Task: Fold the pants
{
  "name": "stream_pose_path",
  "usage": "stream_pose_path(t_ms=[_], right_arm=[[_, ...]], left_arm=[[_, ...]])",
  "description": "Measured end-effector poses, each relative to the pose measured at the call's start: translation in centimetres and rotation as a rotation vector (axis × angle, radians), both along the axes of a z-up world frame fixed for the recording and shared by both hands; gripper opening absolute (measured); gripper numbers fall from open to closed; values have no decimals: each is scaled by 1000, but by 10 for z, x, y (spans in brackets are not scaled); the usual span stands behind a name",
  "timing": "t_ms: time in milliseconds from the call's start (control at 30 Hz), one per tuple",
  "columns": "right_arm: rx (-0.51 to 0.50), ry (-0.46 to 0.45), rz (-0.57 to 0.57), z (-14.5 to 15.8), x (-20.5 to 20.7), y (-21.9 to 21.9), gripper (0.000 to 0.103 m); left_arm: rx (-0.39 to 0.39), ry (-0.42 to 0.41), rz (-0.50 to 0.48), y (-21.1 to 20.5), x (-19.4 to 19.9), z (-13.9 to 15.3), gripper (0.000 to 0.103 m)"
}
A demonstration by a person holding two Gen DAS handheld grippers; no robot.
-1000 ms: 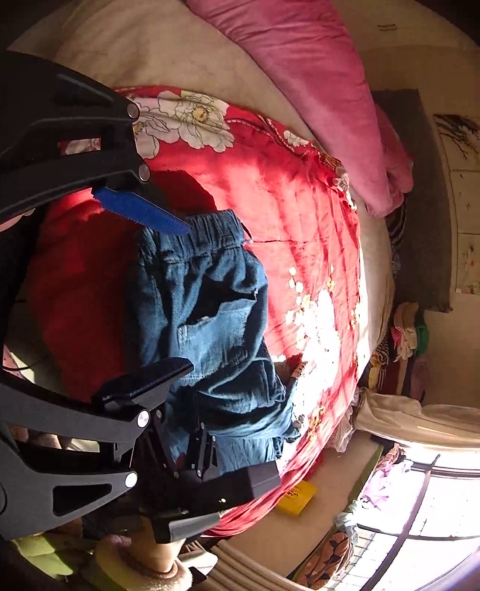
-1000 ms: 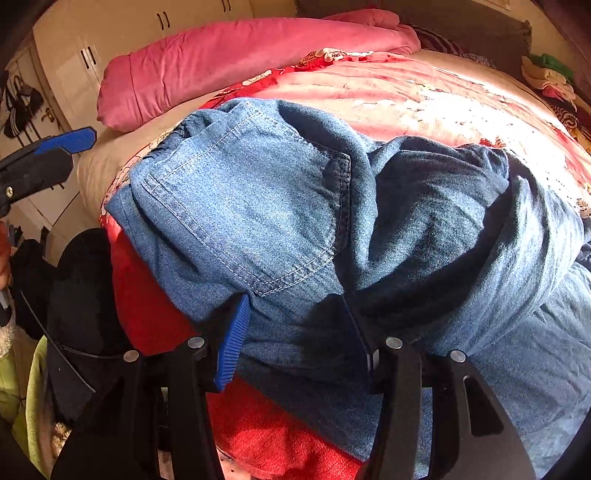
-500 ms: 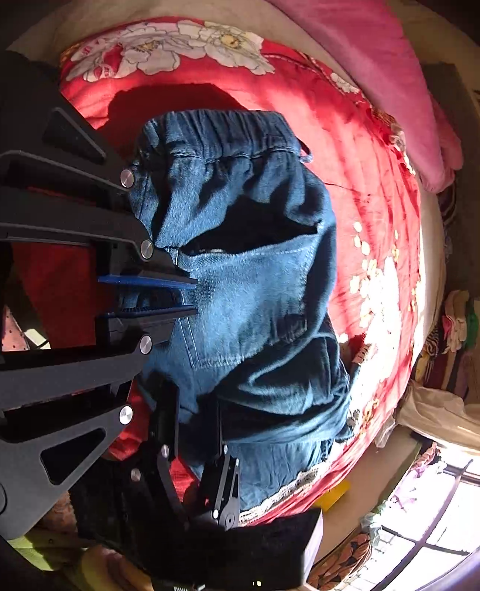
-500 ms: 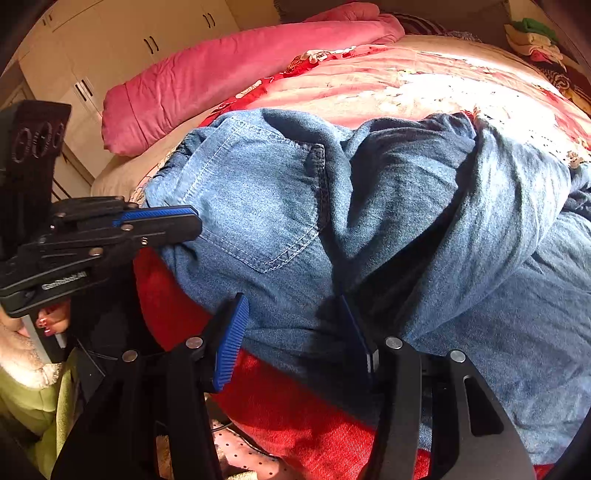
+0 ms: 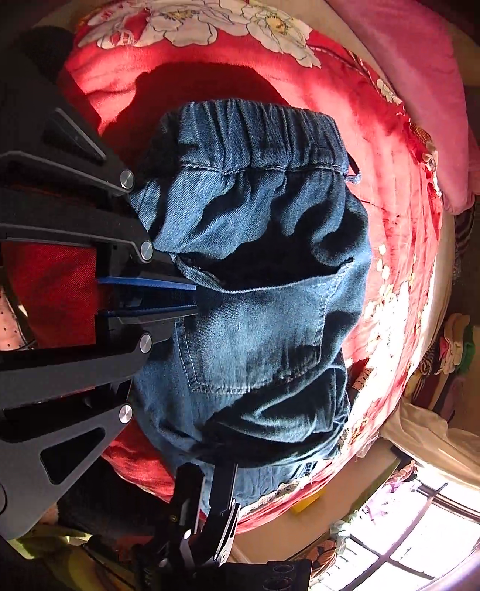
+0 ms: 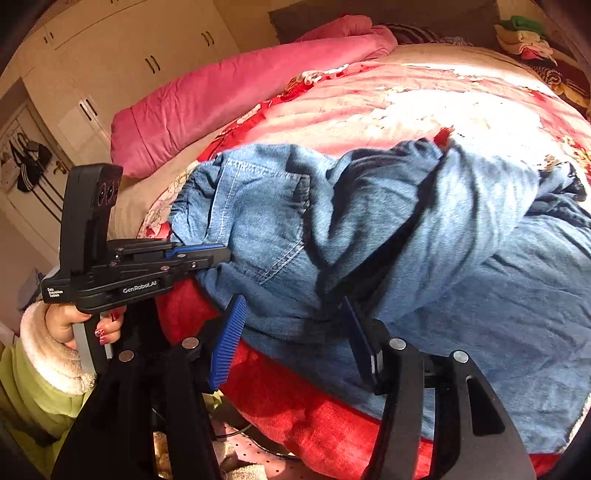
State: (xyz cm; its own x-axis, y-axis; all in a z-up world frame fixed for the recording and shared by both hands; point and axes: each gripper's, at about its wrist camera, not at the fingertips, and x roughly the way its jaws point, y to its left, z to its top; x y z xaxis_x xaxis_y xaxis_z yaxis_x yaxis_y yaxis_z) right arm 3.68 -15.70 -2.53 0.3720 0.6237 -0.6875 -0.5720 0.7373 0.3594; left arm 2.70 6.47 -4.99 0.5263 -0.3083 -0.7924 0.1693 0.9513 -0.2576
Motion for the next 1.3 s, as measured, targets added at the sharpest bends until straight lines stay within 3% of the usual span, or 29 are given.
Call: stream_pose_path(t_ms=[133, 267, 333, 700, 767, 833, 1100, 1300], right_arm=[[9, -41, -93, 17, 1, -33, 58], [5, -73, -173, 29, 7, -59, 62], [5, -84, -205, 35, 10, -71, 64], [-57, -129, -256, 56, 52, -94, 76], [-91, -127, -245, 57, 68, -89, 77], [-118, -126, -233, 58, 83, -83, 77], [-215, -86, -151, 51, 154, -46, 77], [-318, -38, -120, 31, 211, -15, 77]], left_arm=[[-18, -63, -17, -8, -12, 28, 35], [-23, -131, -48, -20, -19, 53, 43], [-26, -146, -70, -29, -19, 60, 57], [-88, -112, -208, -87, 6, 55, 59], [-108, -93, -240, -98, 12, 48, 58], [-107, -70, -256, -109, 19, 39, 38], [-148, 29, -273, -120, 39, 5, 4], [-143, 43, -317, -131, 39, -7, 3]])
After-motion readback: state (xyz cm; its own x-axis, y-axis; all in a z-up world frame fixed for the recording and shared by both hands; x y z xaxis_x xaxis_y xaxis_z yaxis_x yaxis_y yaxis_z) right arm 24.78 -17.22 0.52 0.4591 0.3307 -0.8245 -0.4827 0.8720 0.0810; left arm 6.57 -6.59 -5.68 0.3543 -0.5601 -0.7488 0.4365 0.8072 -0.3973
